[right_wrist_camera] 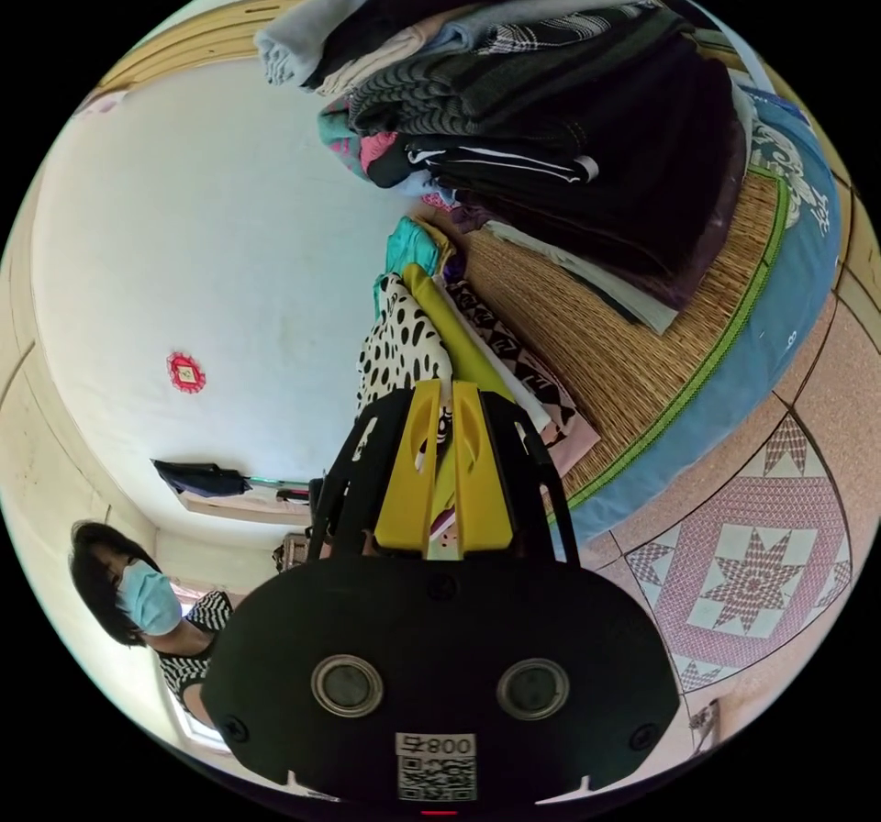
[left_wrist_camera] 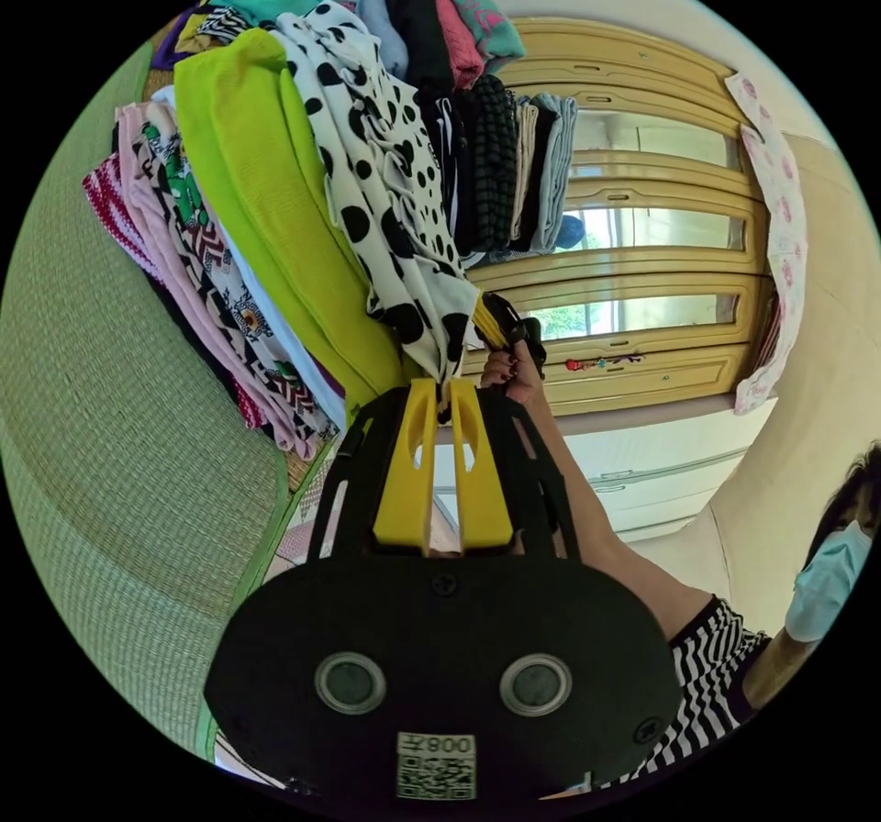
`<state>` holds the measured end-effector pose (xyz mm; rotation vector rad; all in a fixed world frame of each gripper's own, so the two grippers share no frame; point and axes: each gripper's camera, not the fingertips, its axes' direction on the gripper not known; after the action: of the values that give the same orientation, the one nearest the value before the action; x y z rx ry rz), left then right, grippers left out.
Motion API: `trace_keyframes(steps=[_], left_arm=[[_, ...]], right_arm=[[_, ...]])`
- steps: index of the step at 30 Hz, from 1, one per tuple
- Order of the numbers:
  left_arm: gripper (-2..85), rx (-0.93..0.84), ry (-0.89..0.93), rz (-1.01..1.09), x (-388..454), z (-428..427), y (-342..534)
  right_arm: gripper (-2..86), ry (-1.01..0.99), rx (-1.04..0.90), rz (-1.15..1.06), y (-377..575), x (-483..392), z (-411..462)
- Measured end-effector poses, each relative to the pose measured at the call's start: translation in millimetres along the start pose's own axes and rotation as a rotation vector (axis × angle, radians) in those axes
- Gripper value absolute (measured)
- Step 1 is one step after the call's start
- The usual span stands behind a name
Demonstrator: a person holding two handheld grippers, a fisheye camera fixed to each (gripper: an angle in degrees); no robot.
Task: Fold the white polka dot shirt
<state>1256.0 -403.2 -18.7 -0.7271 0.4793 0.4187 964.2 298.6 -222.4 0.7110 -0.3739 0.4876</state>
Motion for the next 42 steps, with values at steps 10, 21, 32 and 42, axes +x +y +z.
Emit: trace_keyframes(steps=[10,21,32,42], left_arm=[[2.9,-0.017,0.001,-0.013,35.2,-18.5,-4.0],[0.8,0.019,0.025,0.033,78.2,-50.4,15.4],[0.1,-0.025,-0.078,0.077,108.7,-23.0,3.4],[0.1,-0.055,-0.150,0.106,118.7,-2.2,36.3]], right_arm=[[1.9,-0.035,0.051,0.053,9.2,14.0,-12.5],[0.2,0.034,0.220,-0.073,57.9,-56.0,-32.9],[0.1,0.248,0.110,-0.205,90.5,-157.8,37.6],[0.0,0.400,-0.032,-0.441,199.1,-271.7,128.4]])
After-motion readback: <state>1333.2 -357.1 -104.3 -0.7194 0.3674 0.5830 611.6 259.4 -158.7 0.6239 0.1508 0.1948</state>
